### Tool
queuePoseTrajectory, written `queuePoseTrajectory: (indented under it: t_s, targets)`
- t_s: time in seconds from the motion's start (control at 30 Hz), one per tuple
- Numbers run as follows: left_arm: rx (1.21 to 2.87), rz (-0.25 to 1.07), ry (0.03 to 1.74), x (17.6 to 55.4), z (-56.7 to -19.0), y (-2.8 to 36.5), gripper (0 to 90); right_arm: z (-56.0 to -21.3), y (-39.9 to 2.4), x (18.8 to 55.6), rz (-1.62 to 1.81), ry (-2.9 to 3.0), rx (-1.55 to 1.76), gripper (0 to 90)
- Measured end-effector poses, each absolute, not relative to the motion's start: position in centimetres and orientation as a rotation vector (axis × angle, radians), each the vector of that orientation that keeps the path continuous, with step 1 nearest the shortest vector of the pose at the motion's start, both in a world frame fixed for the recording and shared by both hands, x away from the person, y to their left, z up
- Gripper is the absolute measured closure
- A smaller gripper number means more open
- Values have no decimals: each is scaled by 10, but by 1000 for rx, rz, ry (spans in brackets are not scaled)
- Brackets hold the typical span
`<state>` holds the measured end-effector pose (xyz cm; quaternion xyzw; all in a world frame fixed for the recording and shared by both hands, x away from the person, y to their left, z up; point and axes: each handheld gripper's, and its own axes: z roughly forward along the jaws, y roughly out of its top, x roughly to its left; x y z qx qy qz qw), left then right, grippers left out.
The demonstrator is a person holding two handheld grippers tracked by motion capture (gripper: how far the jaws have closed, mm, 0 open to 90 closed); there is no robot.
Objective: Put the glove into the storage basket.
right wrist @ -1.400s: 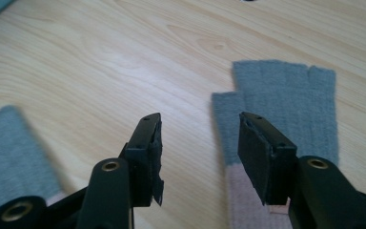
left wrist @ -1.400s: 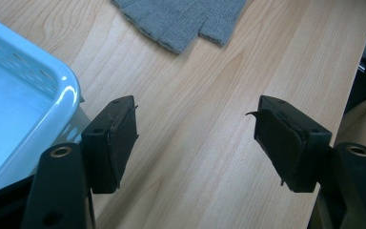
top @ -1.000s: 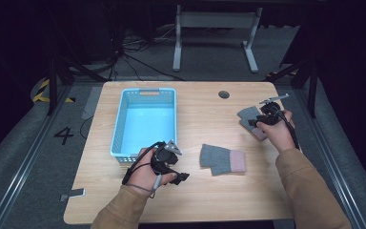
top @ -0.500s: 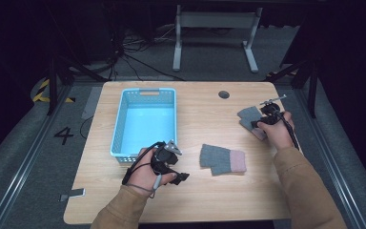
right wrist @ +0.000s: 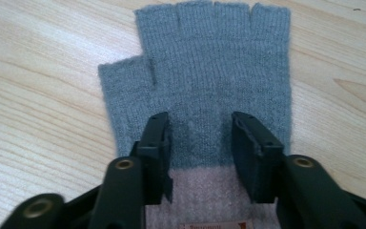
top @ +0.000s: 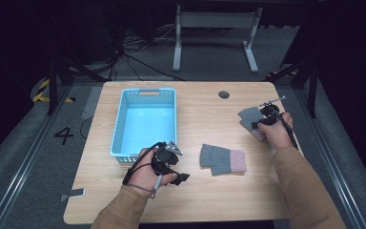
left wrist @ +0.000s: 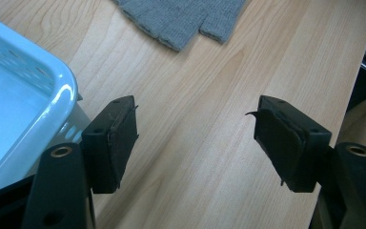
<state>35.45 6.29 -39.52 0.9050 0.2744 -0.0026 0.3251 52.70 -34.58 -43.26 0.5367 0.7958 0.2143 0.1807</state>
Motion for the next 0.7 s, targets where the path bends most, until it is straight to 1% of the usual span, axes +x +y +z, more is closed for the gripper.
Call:
queuePoseTrajectory:
  t_s: [0.07, 0.1, 0.13, 0.2, 0.4, 0.7]
  targets:
    - [2372, -8, 720, 354, -396, 63, 317, -432, -344, 527, 593, 2256, 1512, 724]
    - [2372, -9, 722, 354, -396, 63, 317, -431, -344, 527, 587, 2261, 1505, 746]
    - [2372, -9, 722, 354, -396, 63, 317, -431, -344, 527, 587, 2261, 1505, 746]
    - [2371, -7, 721, 355, -396, 63, 317, -431, -342, 526, 565, 2266, 1488, 792]
    - [2368, -5, 718, 356, -396, 63, 317, -427, -343, 525, 588, 2269, 1485, 830]
    - [2369, -8, 706, 357, -395, 59, 317, -411, -340, 515, 644, 2285, 1426, 837]
